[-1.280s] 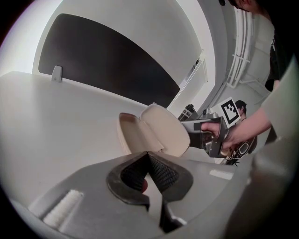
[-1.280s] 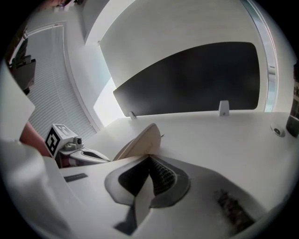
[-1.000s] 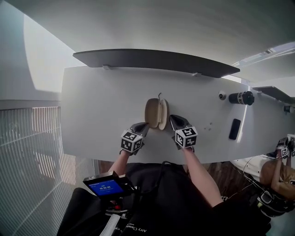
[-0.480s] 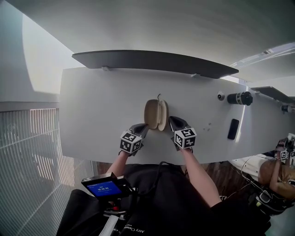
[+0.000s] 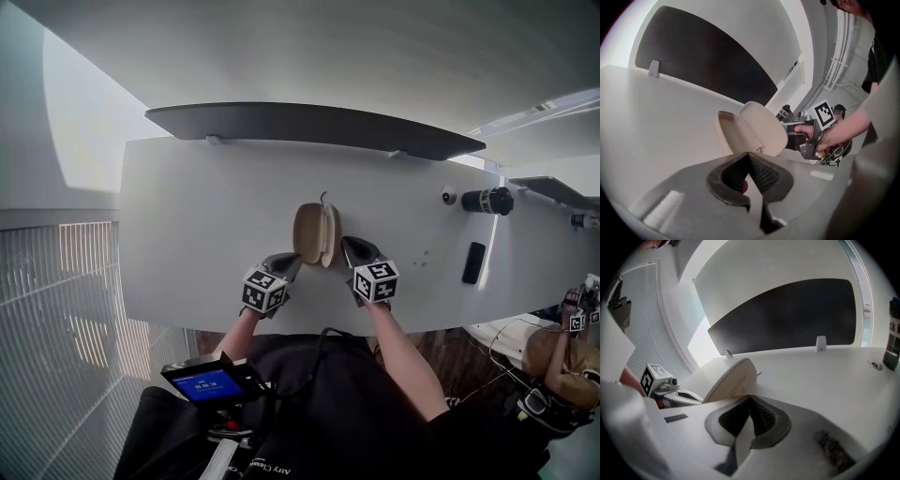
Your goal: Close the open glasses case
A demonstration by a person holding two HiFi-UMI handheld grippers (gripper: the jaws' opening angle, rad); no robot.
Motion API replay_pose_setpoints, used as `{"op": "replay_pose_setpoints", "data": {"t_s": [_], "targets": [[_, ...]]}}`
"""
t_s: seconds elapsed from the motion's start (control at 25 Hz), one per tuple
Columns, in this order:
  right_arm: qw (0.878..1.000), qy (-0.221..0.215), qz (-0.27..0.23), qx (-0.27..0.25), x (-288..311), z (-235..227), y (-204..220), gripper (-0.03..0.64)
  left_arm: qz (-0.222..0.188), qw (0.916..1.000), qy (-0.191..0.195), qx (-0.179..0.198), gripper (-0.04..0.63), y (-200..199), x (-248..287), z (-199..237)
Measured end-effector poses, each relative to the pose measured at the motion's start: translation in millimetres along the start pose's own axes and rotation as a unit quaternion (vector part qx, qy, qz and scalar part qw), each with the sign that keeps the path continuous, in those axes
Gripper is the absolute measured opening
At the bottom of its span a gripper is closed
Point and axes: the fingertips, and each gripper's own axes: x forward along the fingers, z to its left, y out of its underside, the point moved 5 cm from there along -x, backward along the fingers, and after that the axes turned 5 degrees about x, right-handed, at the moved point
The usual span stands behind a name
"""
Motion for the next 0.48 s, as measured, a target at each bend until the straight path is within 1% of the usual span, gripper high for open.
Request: {"op": "replay_pose_setpoints", "data": {"t_s": [0.24, 0.48], "targets": [[1.0, -0.013, -0.007, -0.012, 0.9, 10.0, -7.1, 0.005, 0.0, 1.0, 0.001, 0.0, 0.006, -0.5, 1.1, 0.8], [0.999, -0.036, -0.015, -0.023, 2.0, 29.3, -14.0, 0.005, -0.001, 1.0, 0.001, -0.004, 0.006, 0.7, 0.9, 0.9]]}}
